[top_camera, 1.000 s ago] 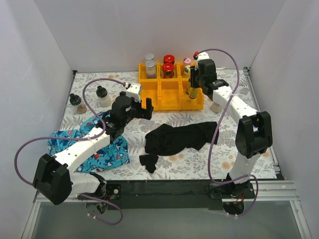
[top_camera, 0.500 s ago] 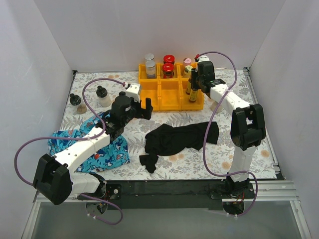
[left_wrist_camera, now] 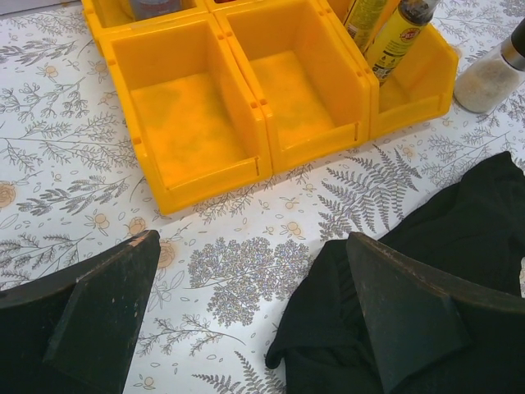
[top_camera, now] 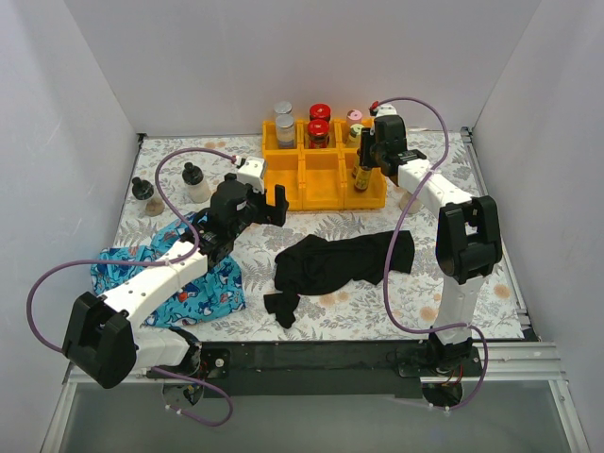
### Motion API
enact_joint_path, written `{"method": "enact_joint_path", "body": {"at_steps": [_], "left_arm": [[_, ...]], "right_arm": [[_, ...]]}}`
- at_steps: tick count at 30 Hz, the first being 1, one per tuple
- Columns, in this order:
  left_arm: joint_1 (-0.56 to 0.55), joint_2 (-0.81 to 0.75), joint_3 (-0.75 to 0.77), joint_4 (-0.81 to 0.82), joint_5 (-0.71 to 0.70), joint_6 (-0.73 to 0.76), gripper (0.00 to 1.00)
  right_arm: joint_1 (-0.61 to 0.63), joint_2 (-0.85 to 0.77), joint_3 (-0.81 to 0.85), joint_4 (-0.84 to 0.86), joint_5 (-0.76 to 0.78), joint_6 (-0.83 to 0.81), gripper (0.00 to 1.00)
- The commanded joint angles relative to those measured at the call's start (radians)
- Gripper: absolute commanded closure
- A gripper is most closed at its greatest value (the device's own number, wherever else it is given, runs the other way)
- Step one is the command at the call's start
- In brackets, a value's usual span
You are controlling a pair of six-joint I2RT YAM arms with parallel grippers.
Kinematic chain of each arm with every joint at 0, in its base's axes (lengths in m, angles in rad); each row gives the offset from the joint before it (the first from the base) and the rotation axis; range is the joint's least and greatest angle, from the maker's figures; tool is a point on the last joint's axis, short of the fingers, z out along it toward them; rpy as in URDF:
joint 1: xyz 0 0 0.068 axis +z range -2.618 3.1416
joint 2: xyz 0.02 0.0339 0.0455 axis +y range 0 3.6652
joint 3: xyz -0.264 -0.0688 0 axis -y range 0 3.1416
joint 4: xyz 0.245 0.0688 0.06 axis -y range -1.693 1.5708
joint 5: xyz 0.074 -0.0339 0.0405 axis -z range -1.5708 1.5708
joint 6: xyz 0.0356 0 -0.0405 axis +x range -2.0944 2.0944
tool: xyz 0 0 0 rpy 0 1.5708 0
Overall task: Organize the condiment bottles
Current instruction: Place the bottle in the storage box, then pick up the bottle from the center of the board.
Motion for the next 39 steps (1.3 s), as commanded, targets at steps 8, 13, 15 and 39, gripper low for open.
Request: {"method": "enact_joint_path", "body": {"at_steps": [8, 13, 15, 39], "left_arm": [[0.007, -0.053, 0.019, -0.001, -0.012, 0.010, 0.02], [0.007, -0.063, 0.012, -0.001, -0.023, 0.011, 0.02], [0.007, -0.068, 0.011, 0.000, -0.023, 0.011, 0.02], [0.007, -0.102, 0.005, -0.001, 0.025, -0.007, 0.02]], "right_arm": [[-0.003, -0.020, 0.028, 0.082, 0.003, 0.008, 0.47], [-0.003, -0.050, 0.065, 0.037, -0.004, 0.005, 0.44], [-0.004, -0.078, 0.079, 0.016, -0.006, 0.001, 0.41], [-0.184, -0.187, 0.055, -0.503, 0.140, -0.027, 0.03]]}}
